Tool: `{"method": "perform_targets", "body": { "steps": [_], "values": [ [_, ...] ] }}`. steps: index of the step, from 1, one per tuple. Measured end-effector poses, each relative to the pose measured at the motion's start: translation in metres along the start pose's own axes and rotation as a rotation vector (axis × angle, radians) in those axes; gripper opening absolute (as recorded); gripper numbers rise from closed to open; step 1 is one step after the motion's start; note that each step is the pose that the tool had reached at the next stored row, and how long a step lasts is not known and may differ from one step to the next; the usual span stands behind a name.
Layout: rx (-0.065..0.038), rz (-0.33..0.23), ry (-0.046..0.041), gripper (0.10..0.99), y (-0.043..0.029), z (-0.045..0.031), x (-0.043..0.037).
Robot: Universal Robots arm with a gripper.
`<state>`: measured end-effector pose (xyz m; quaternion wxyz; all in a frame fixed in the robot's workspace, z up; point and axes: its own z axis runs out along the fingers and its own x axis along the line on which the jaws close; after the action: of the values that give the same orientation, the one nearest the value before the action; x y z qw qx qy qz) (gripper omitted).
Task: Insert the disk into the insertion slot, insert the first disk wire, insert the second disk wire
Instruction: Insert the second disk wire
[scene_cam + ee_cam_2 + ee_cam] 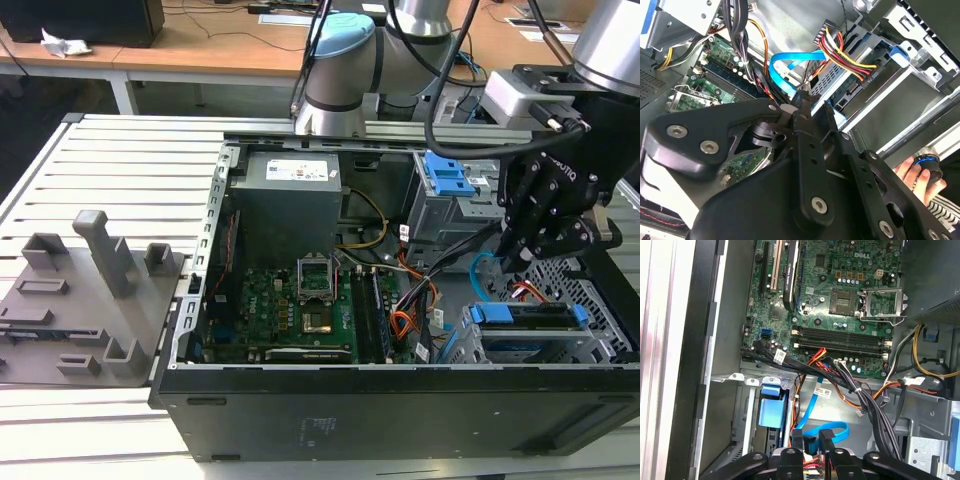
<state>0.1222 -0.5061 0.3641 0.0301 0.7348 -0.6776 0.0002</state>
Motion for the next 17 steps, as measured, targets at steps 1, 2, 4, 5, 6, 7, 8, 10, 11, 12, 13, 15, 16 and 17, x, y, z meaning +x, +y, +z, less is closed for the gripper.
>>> {"method": "perform_targets", "body": {
  "steps": [1, 2, 4, 5, 6, 7, 8, 10, 11, 12, 13, 15, 16, 17],
  "values": [
    [0.0, -0.001, 0.0025, 0.275, 0.0008, 0.0007, -0.0001],
    [-0.001, -0.004, 0.0094, 0.275, 0.0011, 0.001, -0.0002],
    [-0.002, -0.006, 0.0246, 0.275, 0.0013, 0.0015, -0.0002],
    [-0.002, -0.005, 0.0261, 0.275, 0.0014, 0.0014, -0.0002],
    [-0.002, -0.006, 0.0264, 0.275, 0.0013, 0.0015, -0.0002],
    [-0.002, -0.005, 0.0269, 0.275, 0.0013, 0.0015, -0.0002],
    [-0.002, -0.005, 0.0275, 0.259, 0.0013, 0.0015, -0.0002],
    [-0.002, -0.005, 0.0285, 0.161, 0.0013, 0.0014, -0.0002],
    [-0.002, -0.005, 0.0289, 0.161, 0.0013, 0.0015, -0.0002],
    [-0.002, -0.005, 0.0295, 0.161, 0.0013, 0.0015, -0.0002],
    [-0.002, -0.005, 0.0304, 0.161, 0.0013, 0.0014, -0.0002],
    [-0.002, -0.005, 0.0314, 0.161, 0.0016, 0.0015, 0.0026],
    [-0.002, -0.005, 0.0313, 0.161, 0.0018, 0.0017, 0.0053],
    [-0.002, -0.005, 0.0313, 0.161, 0.0023, 0.0022, 0.0111]
  ]
}}
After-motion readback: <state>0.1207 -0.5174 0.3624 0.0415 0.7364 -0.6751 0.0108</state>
